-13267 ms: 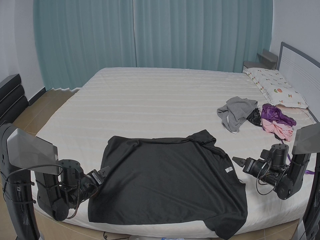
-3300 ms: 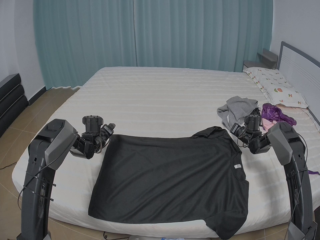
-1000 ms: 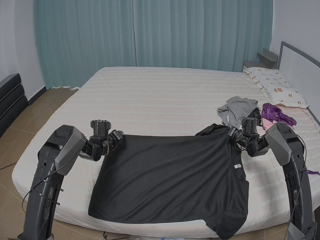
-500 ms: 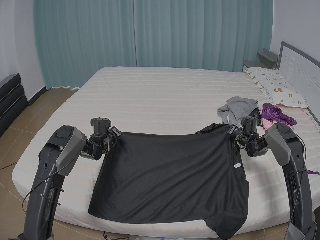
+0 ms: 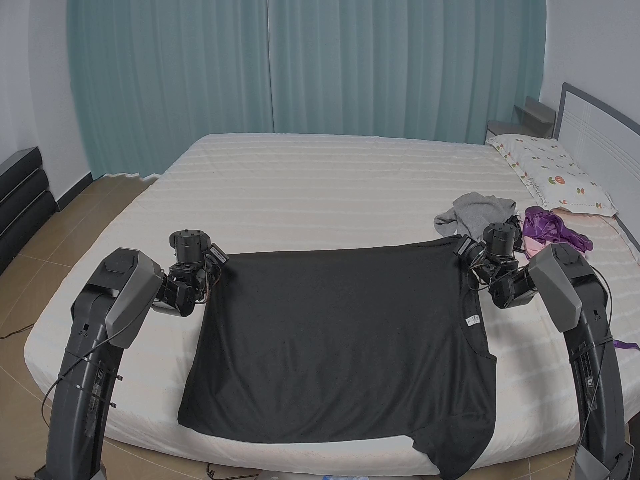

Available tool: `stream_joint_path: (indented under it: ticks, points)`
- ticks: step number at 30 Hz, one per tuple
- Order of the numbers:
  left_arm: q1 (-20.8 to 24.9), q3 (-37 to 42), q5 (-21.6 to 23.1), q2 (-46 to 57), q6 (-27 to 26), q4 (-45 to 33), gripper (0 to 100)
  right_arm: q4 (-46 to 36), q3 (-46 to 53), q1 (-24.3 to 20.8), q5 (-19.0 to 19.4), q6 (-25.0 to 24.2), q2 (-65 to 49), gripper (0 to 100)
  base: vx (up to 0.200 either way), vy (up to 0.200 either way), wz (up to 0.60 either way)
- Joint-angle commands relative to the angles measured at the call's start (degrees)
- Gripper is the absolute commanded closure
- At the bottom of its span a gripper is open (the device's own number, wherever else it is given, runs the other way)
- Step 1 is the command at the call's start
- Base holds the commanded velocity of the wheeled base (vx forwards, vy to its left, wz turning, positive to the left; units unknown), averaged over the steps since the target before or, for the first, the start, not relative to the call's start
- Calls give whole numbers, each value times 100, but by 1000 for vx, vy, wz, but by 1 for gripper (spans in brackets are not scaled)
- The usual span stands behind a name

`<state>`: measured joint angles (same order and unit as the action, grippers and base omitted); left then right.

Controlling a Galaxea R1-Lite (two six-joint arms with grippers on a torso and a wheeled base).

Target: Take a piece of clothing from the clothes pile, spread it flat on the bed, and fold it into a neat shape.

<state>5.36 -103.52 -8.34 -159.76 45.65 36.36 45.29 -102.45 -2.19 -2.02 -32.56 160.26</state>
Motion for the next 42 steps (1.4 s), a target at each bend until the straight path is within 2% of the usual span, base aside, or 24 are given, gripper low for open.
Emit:
stream_joint_path:
  ticks: [1,15,32,33,40,41,42]
  points:
    - [-18,-10,-1,15,5,11,100,-38,-196,-62,-17,13,41,100,0,0,0]
    - [-35,-230,-1,-91,5,248,100,-73,-864,-115,-184,48,419,100,0,0,0]
    - [-18,-370,8,-258,-39,178,100,-213,-829,-158,-228,74,709,100,0,0,0]
    - [-9,-370,8,-258,-39,178,0,-213,-812,-158,-228,74,709,100,0,0,0]
    - [0,-370,52,-258,-48,46,0,-222,-689,-167,-220,74,779,100,0,0,0]
    - [0,-370,60,-258,-48,46,0,-213,-662,-167,-220,74,779,0,0,0,0]
    - [0,-370,60,-258,-48,55,0,-213,-636,-167,-211,74,761,0,0,0,0]
